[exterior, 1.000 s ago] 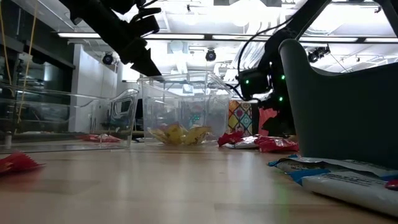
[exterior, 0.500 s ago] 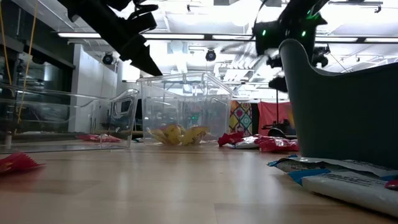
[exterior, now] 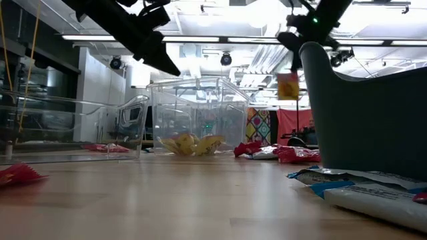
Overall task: Sort candy
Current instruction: Put the yellow candy into the transparent container, then adjust the blue bin
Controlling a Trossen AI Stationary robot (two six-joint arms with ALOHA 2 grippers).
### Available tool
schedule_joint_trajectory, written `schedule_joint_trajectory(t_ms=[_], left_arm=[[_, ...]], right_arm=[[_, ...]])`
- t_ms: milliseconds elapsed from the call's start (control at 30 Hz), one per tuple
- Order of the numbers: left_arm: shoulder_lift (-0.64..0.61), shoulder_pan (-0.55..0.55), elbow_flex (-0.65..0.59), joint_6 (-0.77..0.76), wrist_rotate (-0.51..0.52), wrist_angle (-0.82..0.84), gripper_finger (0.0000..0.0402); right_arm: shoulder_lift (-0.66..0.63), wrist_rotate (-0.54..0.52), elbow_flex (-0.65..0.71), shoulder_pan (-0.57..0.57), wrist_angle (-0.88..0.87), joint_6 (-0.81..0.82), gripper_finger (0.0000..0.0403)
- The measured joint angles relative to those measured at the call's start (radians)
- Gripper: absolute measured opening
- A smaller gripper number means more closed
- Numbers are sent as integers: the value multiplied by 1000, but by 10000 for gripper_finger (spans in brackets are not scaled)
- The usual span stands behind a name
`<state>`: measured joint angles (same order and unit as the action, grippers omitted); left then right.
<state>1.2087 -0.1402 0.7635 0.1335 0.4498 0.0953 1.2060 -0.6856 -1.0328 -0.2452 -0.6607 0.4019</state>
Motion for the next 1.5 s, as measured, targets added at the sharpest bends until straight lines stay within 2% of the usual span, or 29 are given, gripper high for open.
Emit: schedule_joint_trajectory(t_ms=[200,400,533,700,800,1033,1300,1500], left_arm=[[-9,17,0,20,83,-66,205],[-68,85,0,28,78,-99,205],[-127,148,1,45,-55,-100,205],[-211,223,1,70,-372,-101,205],[-255,263,2,63,-438,-98,205],[-317,337,2,54,-434,-75,205],[-321,344,2,54,-285,-38,205],[-295,343,2,55,-254,-30,205]], right_arm=[[16,172,0,30,328,-189,0],[45,272,0,88,541,-275,0],[83,277,0,137,618,-305,0],[119,274,0,182,643,-305,0],[121,265,0,204,658,-294,0],[121,273,0,236,746,-298,0],[121,276,0,237,737,-298,0],[121,280,0,238,668,-275,0]])
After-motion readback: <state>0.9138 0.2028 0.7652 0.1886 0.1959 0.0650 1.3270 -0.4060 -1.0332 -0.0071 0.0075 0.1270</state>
